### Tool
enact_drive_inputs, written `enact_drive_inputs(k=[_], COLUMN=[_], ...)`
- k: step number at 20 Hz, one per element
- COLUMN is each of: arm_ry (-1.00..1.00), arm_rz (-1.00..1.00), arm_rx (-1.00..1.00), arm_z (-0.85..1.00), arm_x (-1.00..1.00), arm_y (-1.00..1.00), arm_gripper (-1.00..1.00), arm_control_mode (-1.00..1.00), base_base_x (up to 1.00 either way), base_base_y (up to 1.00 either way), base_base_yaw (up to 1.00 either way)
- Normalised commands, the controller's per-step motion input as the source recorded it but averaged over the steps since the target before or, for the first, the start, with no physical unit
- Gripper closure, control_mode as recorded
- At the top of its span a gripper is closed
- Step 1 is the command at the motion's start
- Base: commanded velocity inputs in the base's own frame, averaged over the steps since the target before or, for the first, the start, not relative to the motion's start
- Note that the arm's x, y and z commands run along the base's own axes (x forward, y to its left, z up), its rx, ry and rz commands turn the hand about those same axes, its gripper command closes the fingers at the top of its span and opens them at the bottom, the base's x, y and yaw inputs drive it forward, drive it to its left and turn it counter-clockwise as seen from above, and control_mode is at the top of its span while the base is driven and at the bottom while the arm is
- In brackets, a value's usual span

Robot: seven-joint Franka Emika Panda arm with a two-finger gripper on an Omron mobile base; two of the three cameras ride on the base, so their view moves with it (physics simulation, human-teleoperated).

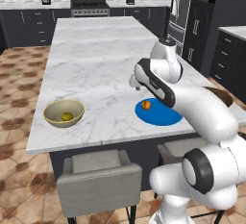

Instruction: Take the fruits from the plate on the dining counter and place two fruits in each bowl.

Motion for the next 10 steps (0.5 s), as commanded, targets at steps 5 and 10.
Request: enact_drive_inputs(k=[5, 10], arm_ry=[0.14, 0.08], arm_rz=[-0.07, -0.02], arm_rx=[0.00, 0.00], arm_z=[-0.15, -0.39], arm_x=[0.35, 0.30], arm_y=[-0.63, -0.41], arm_gripper=[-1.00, -1.00], arm_control_mode=[-1.00, -1.00], base_base_x=[0.00, 0.00], base_base_y=[0.00, 0.00], base_base_yaw=[0.00, 0.00])
